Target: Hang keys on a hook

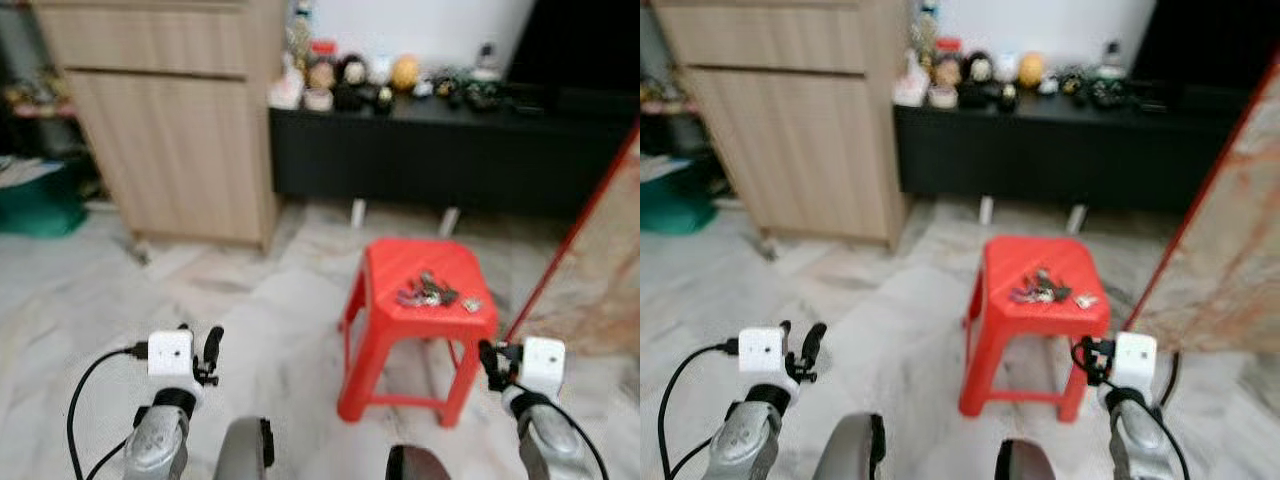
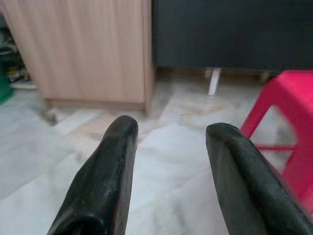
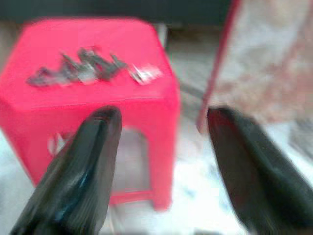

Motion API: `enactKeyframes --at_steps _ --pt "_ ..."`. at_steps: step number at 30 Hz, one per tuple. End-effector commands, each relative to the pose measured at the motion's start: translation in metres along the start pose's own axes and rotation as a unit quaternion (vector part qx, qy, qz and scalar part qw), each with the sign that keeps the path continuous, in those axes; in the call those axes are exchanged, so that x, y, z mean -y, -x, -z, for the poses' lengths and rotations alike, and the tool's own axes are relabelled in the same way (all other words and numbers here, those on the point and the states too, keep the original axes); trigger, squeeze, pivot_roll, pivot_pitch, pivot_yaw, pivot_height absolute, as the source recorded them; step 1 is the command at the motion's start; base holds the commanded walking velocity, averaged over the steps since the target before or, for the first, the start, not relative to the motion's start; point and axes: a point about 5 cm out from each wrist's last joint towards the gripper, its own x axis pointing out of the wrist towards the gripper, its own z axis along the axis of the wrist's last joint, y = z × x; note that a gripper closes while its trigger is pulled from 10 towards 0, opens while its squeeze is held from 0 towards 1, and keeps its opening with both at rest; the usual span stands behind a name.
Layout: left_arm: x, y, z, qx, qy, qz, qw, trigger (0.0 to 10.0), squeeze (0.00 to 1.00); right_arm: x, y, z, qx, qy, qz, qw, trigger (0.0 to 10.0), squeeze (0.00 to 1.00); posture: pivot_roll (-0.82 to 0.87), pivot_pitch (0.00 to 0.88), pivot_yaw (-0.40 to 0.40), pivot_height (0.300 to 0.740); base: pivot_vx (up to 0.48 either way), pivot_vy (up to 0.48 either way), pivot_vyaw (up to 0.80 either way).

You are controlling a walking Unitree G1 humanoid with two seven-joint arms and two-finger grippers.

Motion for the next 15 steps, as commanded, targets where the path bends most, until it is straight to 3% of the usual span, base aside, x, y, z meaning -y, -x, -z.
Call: enactKeyframes --at_steps 1,15 --pt "0.0015 0.0049 0.0085 -0.023 0.011 0.004 1.0 10.0 0.0 -0.0089 -0.0055 -0.0082 0.017 -0.004 -0.009 1.0 10.0 0.0 0.06 0.0 -0.083 0.591 0.274 0.0 0.0" --pt "0.004 0.0026 0.0063 -0.02 0.011 0.014 1.0 10.0 0.0 -0.0116 -0.007 -0.0089 0.022 -0.009 -0.011 1.0 10.0 0.0 0.07 0.0 -0.082 0.591 0.329 0.0 0.0"
